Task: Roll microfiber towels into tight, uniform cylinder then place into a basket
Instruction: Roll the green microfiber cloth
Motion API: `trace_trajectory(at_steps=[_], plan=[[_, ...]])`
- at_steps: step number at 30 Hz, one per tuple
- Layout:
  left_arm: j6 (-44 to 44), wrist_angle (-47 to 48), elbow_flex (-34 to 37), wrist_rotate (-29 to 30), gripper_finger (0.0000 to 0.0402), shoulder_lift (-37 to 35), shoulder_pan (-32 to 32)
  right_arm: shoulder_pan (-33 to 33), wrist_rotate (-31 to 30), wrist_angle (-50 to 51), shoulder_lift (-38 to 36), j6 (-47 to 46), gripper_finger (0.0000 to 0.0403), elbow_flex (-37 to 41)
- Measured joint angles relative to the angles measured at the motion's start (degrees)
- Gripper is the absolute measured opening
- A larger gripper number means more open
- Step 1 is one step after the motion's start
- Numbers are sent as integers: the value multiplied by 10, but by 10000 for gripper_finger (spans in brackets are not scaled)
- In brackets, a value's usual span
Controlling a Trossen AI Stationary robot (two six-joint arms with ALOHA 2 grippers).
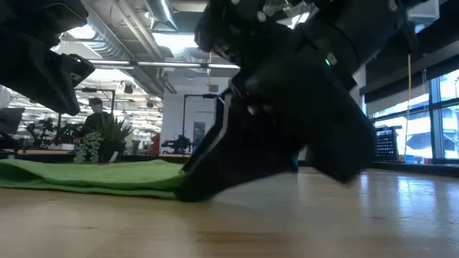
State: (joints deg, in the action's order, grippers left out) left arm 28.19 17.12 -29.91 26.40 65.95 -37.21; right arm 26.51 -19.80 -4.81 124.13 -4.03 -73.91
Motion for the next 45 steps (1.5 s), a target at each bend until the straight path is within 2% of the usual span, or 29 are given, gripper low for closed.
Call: trace_trajectory(at_steps=[4,7,10,16,25,30,36,39,45], plan=[[1,0,0,0,64,0,0,0,-5,-2,9,3,202,-1],[1,0,0,0,64,0,0,0,-9,-4,14,2,183,-2],[1,0,0,0,64,0,0,1,-12,-3,15,2,139,-2],[-1,0,0,0,64,0,0,1,-10,-2,17,2,16,-2],[-2,0,0,0,64,0,1,-6,-72,27,22,33,6,-35],[-2,0,0,-1,64,0,1,-23,-91,108,21,28,4,-94],[-2,0,0,-1,64,0,1,-42,-84,209,21,31,2,-174],[-2,0,0,-1,64,0,0,-51,-40,240,21,26,2,-217],[-2,0,0,-1,64,0,0,-68,-42,296,18,-35,2,-283]])
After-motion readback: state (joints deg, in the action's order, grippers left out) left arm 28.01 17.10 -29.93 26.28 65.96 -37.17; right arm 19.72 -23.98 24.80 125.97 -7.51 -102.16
